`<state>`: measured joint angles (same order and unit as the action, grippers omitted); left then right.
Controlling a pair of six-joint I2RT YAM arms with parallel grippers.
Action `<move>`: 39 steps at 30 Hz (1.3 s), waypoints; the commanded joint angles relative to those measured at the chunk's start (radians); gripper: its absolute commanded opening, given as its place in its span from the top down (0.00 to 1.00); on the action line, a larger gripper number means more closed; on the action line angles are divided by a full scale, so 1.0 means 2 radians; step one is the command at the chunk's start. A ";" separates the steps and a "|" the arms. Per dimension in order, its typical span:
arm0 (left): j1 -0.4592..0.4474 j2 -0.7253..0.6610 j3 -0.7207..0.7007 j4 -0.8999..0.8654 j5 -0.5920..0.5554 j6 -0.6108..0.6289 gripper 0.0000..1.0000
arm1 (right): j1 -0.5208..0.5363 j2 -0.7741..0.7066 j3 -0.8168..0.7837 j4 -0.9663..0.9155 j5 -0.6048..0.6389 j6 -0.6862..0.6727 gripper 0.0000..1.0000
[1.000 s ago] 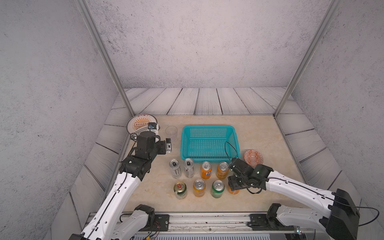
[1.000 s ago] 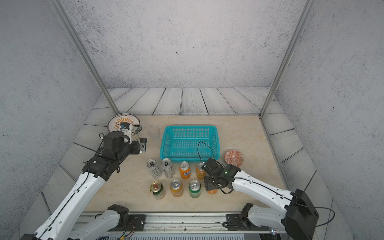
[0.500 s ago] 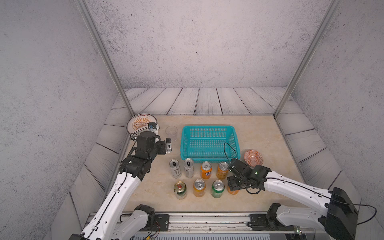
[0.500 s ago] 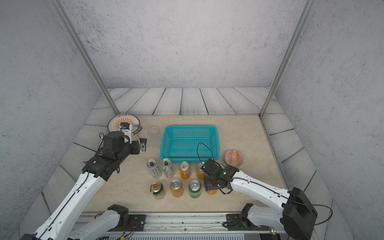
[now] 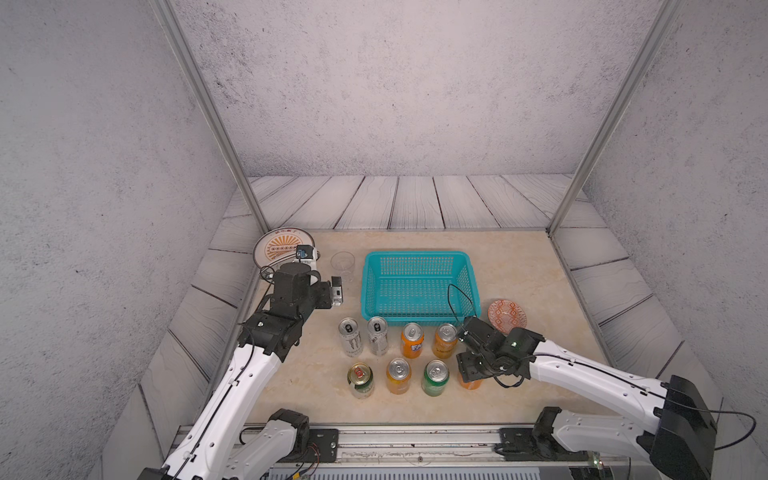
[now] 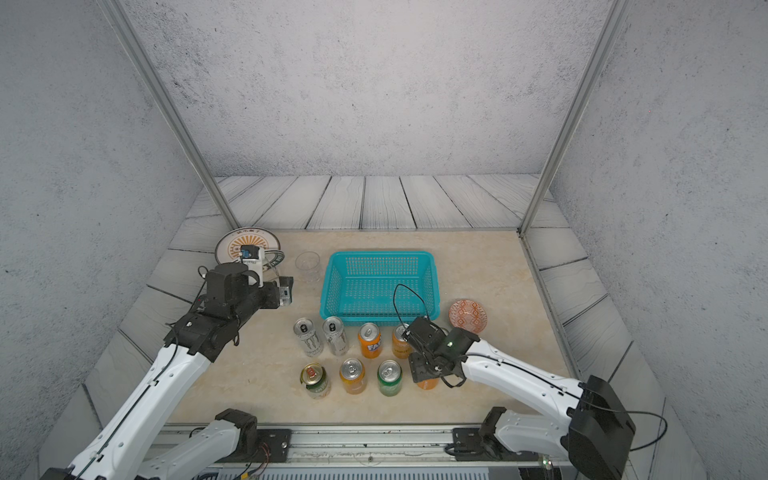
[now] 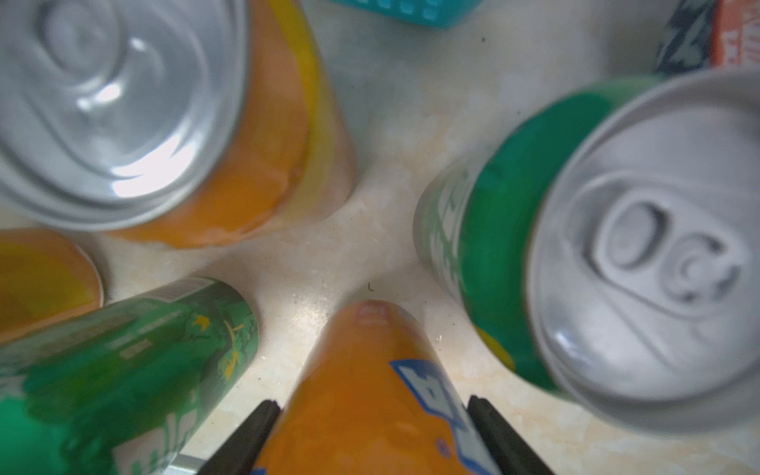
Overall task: Take out the drinks from the basket
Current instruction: Place the drink at the center of the board, then reset both arms
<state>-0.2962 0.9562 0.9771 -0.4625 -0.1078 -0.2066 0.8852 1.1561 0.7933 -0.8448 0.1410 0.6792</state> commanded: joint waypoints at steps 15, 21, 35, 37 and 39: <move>0.006 -0.001 -0.002 0.004 -0.004 0.001 0.01 | 0.002 -0.033 0.030 -0.016 0.018 -0.007 0.22; 0.007 -0.001 -0.002 0.005 -0.006 0.002 0.01 | 0.001 -0.051 0.079 -0.061 0.048 -0.017 0.15; 0.009 -0.002 -0.004 0.005 -0.009 0.003 0.01 | -0.024 -0.074 0.185 -0.059 0.167 -0.131 0.00; 0.010 -0.002 -0.003 0.005 -0.008 0.003 0.01 | -0.045 -0.073 0.205 -0.051 0.171 -0.155 0.01; 0.010 -0.003 -0.002 0.005 -0.008 0.003 0.01 | -0.073 -0.076 0.218 -0.034 0.166 -0.180 0.00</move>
<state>-0.2871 0.9562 0.9771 -0.4625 -0.1158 -0.2062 0.7868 1.0050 1.1877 -0.9344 0.4263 0.4202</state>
